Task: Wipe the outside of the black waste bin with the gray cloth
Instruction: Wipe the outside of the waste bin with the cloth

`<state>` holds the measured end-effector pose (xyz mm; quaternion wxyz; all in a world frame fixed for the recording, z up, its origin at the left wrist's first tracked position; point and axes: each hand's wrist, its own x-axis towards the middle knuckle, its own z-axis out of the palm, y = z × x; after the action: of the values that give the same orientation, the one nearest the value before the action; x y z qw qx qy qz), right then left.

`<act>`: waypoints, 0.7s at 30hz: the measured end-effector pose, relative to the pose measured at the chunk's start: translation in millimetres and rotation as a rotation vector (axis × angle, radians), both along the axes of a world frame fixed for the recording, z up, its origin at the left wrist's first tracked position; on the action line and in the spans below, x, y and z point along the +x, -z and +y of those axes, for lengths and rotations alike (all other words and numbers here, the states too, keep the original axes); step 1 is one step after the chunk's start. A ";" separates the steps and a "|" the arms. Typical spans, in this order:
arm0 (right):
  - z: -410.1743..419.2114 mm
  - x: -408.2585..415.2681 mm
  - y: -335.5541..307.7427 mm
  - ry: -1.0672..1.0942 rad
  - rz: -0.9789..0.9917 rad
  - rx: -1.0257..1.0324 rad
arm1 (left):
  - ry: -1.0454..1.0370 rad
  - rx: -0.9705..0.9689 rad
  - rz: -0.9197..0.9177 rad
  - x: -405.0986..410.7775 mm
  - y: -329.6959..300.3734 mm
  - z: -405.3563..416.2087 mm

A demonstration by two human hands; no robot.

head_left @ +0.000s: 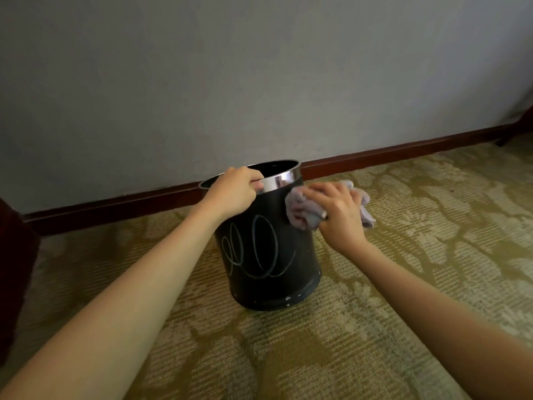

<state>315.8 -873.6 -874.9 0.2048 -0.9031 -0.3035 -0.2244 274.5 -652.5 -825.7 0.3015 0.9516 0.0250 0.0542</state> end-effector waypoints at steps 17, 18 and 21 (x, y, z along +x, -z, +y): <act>-26.5 -48.2 38.6 -0.179 0.017 -0.318 | -0.068 -0.031 -0.069 6.6 1.9 9.0; -18.6 -39.6 28.2 -0.123 0.009 -0.238 | -0.067 -0.002 -0.070 6.6 1.5 6.0; 10.6 -17.7 -1.2 0.035 -0.016 -0.018 | -0.047 0.082 -0.072 5.0 0.4 -5.9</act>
<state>298.1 -863.0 -873.7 0.1903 -0.9083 -0.2910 -0.2324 279.5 -658.4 -826.0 0.2617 0.9597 0.0342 0.0963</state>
